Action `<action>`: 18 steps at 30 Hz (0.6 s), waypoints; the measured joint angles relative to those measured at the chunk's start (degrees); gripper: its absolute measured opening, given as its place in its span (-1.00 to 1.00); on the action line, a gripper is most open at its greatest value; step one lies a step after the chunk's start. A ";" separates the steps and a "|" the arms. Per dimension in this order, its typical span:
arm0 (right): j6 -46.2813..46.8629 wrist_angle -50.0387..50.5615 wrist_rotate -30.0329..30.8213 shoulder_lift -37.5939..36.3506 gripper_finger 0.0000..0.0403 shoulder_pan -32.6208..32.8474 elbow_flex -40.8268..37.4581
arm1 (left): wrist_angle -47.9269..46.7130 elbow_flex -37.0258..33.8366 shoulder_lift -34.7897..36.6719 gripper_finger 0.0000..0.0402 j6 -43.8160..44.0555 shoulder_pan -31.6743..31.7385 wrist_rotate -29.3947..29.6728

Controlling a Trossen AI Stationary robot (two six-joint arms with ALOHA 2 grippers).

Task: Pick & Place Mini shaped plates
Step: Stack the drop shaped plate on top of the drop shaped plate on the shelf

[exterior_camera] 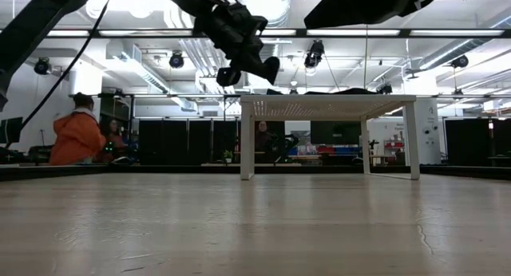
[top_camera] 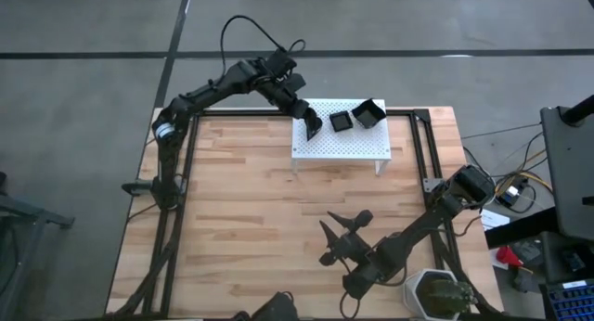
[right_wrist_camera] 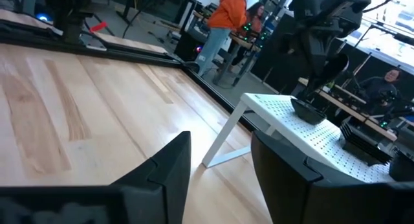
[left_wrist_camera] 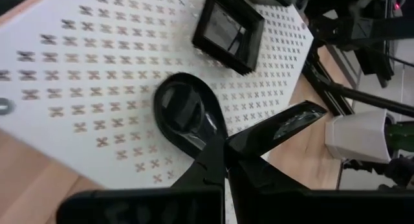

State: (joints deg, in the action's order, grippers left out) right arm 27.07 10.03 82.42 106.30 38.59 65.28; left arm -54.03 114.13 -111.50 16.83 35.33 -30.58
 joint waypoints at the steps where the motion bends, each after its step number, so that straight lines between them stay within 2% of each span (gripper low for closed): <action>1: 0.00 -0.07 0.00 0.00 -0.23 0.00 0.00 | 0.01 -0.02 0.00 -0.98 0.00 -0.07 0.01; 18: 1.51 -0.07 -0.18 0.00 -0.24 0.17 0.02 | -0.48 -0.07 -0.02 -0.98 -0.73 -1.07 2.40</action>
State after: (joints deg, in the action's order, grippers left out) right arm 28.58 9.96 82.24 106.30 38.76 65.30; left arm -54.51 114.06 -111.53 16.11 34.26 -28.18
